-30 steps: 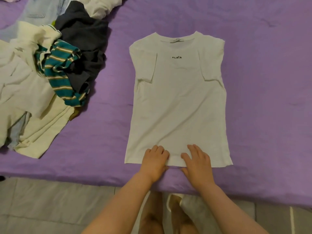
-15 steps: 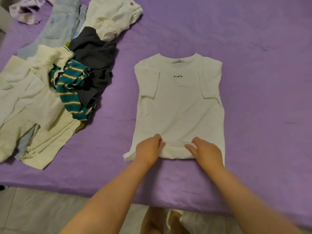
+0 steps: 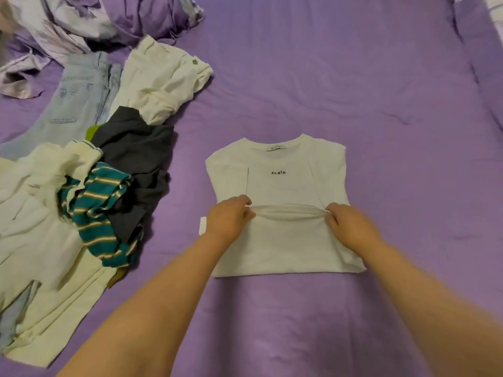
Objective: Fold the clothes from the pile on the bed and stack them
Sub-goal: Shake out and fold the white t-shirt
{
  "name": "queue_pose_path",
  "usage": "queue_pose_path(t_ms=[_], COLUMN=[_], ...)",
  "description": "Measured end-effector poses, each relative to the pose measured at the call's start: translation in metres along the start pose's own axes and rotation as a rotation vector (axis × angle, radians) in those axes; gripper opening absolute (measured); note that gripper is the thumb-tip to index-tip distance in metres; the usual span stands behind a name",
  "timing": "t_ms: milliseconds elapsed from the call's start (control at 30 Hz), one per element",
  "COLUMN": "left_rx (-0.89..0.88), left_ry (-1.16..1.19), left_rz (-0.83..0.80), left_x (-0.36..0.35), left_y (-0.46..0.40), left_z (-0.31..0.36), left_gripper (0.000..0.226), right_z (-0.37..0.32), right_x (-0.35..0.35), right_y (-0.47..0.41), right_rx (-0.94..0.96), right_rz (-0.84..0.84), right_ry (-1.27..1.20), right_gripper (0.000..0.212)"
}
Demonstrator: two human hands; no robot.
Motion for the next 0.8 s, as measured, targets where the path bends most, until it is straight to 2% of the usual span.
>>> queue_pose_path(t_ms=[100, 233, 300, 400, 467, 667, 800], left_rx=[-0.028, 0.047, 0.110, 0.136, 0.151, 0.207, 0.276], left_ry=[-0.146, -0.268, -0.274, -0.360, -0.444, -0.468, -0.452], left_rz=[0.021, 0.079, 0.106, 0.203, 0.235, 0.223, 0.242], left_x=[0.006, 0.016, 0.026, 0.042, 0.048, 0.042, 0.037], left_y=[-0.020, -0.046, -0.062, -0.088, -0.104, -0.147, -0.162], left_z=[0.005, 0.010, 0.010, 0.013, 0.016, 0.018, 0.013], left_gripper=[0.030, 0.011, 0.017, 0.008, 0.017, 0.034, 0.018], right_z=[0.009, 0.023, 0.032, 0.044, 0.049, 0.067, 0.075], right_x=[0.011, 0.034, 0.047, 0.060, 0.067, 0.075, 0.069], right_y=[-0.019, -0.047, -0.062, -0.090, -0.109, -0.160, -0.181], right_rx=[-0.038, -0.068, -0.091, -0.060, -0.060, -0.039, -0.051], right_rz=[-0.030, 0.018, 0.030, 0.049, 0.058, 0.134, 0.153], right_ry=[0.113, 0.240, 0.266, 0.375, 0.430, 0.423, 0.386], right_gripper=[0.016, 0.015, 0.019, 0.006, 0.011, 0.016, 0.017])
Point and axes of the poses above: each hand's wrist, its own y-axis away from the middle knuckle, its own x-axis out of the back of the hand, z = x × y, the point moved 6 cm from there along -y, towards the middle knuckle, and after that the axes turned 13 degrees about x, right-handed, at the moved point
